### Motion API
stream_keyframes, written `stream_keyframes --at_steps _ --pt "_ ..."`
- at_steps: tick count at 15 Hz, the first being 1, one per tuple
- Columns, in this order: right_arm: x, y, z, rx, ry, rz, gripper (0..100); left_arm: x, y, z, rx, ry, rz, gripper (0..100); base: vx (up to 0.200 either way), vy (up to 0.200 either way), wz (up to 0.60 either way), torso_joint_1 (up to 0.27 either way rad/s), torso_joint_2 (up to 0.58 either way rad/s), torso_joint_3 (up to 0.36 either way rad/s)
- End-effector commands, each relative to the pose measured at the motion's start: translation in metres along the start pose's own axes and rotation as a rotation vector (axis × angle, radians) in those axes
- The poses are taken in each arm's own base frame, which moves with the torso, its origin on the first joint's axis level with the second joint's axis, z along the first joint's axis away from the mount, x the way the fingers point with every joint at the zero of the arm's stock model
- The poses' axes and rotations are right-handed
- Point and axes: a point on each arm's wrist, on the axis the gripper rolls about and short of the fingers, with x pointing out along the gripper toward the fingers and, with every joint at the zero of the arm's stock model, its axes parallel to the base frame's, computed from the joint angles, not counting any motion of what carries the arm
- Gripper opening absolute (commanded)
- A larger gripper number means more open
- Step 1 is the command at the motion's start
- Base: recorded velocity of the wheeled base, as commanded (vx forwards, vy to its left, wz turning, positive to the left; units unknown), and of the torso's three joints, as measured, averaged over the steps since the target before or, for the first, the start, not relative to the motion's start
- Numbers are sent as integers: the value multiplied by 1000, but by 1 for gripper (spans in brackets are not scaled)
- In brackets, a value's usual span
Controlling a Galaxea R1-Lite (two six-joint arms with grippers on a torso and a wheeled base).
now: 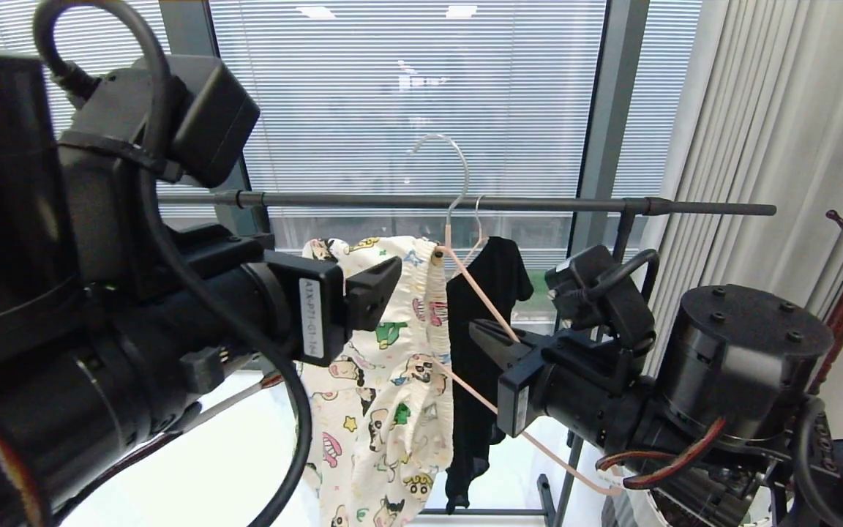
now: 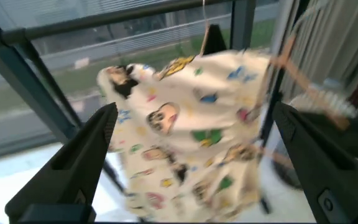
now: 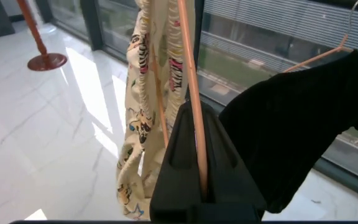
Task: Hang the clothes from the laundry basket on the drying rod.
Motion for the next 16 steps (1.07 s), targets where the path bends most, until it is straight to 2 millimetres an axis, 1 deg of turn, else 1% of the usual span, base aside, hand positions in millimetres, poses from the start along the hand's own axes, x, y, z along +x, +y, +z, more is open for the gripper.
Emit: stream_keyframes --at_steps 1,2,3,4,6,8,11,14,16 --pt "-9 -11 4 -16 -10 -9 0 -21 28 -19 136 15 15 100 0 0 0 0 0 0" --pt "-14 -14 4 -21 -9 3 0 -23 35 -25 183 24 -3 100 0 0 0 0 0 0" --pt "-28 -19 4 -48 -3 46 0 -31 49 -34 255 8 -151 100 0 0 0 0 0 0" --pt "-38 -21 2 -78 5 80 0 -31 57 -39 299 0 -231 100 0 0 0 0 0 0" --pt "-55 -21 -3 -121 23 150 0 -25 64 -44 418 -9 -321 100 0 0 0 0 0 0" --pt "-67 -22 -12 -172 52 210 0 -20 63 -54 522 -22 -449 100 0 0 0 0 0 0" --pt "-74 -19 -20 -238 68 296 0 -11 55 -66 551 24 -517 100 0 0 0 0 0 0" --pt "-77 -5 -21 -253 63 370 0 -4 47 -72 562 49 -582 100 0 0 0 0 0 0" --pt "-79 0 -24 -272 66 396 0 -3 42 -76 569 61 -606 100 0 0 0 0 0 0"
